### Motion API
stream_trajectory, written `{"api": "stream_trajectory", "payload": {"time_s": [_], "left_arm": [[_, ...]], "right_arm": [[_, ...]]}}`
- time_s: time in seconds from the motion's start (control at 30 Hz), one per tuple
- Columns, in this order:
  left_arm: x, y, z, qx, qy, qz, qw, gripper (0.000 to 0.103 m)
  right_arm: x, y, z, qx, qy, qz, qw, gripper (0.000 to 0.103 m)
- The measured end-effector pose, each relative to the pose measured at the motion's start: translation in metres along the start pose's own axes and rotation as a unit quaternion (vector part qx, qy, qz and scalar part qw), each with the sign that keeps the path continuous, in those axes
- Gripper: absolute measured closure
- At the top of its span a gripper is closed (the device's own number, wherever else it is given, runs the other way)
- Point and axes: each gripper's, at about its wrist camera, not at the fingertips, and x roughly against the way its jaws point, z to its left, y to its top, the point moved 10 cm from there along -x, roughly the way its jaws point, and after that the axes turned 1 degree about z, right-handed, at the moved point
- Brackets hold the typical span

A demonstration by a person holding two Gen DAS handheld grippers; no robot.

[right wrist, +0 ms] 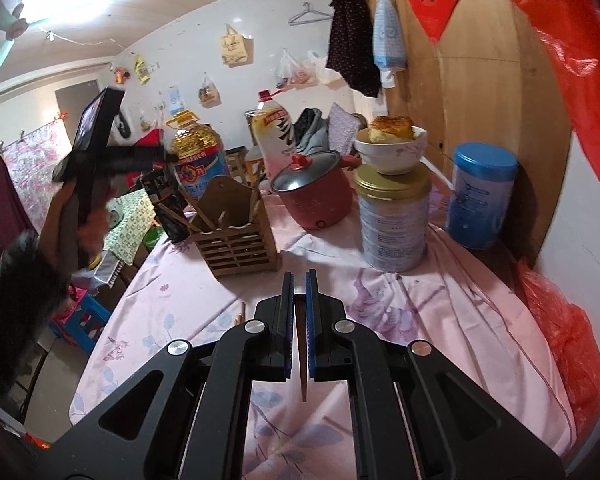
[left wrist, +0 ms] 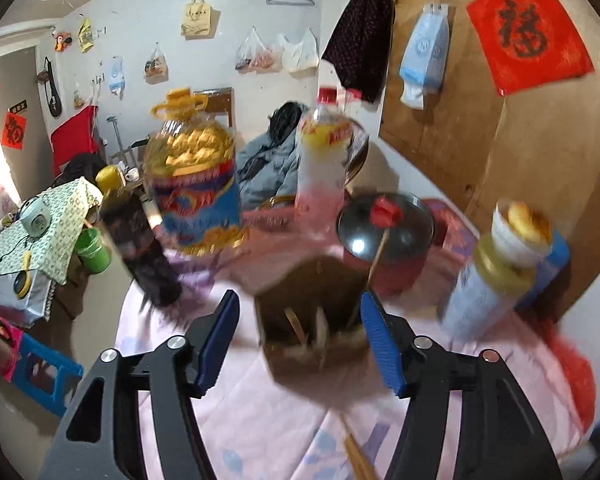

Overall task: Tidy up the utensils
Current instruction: 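Lower the held chopstick into the caddy and open the left tool, then carry the chopstick over the caddy and open the right tool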

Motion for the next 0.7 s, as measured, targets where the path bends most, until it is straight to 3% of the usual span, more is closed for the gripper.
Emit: {"api": "stream_trajectory", "payload": {"time_s": [0.1,0.33,0.7], "left_arm": [[0.008,-0.034,0.006,0.008,0.001,0.017,0.9998,0.025],[0.017,-0.118,0.016,0.040,-0.002,0.086,0.9955,0.020],[0.015,-0.234,0.022,0.101,-0.011,0.204,0.9736,0.020]], "right_arm": [[-0.013,0.005,0.013,0.010,0.021,0.006,1.000,0.097],[-0.041,0.027,0.042,0.030,0.069,0.008,0.997,0.097],[-0.073,0.105,0.073,0.062,0.107,-0.039,0.992,0.097]]}}
